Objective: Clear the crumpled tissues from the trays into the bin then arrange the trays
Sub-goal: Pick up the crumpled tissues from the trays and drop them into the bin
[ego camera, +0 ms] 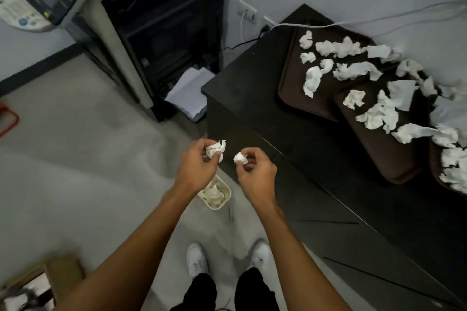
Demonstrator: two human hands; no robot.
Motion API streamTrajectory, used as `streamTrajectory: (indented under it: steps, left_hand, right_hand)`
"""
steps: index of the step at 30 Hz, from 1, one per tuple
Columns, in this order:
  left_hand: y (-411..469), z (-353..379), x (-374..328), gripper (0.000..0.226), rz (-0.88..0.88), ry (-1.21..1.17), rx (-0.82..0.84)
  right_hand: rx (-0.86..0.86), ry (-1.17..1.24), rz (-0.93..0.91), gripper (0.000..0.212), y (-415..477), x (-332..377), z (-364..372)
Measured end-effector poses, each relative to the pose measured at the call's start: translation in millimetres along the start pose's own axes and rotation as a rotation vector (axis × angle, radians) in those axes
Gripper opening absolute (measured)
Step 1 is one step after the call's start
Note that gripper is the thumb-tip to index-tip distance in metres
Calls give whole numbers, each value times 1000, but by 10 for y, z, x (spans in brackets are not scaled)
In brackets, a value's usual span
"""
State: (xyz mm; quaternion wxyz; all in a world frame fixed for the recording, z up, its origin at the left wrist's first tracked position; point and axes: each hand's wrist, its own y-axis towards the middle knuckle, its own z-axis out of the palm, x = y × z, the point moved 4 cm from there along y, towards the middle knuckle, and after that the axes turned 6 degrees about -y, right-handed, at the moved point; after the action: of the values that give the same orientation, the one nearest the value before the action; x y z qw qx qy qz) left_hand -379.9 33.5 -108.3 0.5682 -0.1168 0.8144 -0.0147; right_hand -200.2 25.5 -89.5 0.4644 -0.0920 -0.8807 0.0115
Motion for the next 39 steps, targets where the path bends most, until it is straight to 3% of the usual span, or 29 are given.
streamTrajectory:
  steps: [9,19,28,34,39]
  left_hand:
    - [65,-25,766,18,-109,17,-68]
    - [357,345,2217,27,-254,61,-178]
    - [560,463,3519,21,-325,47,-273]
    - [567,576,4096,21,-401,22,-283]
    - [582,705,4375,22,-426,47,-239]
  right_hand:
    - [123,-75,-10,25,225,-403,618]
    - [283,-61,98,15,630,-1545,1752]
    - [346,-233,27,16,945,-2689,3156]
    - [650,-422,117,50,969,-3300,3621]
    - [492,-544,87,45,1037,-3629,3398]
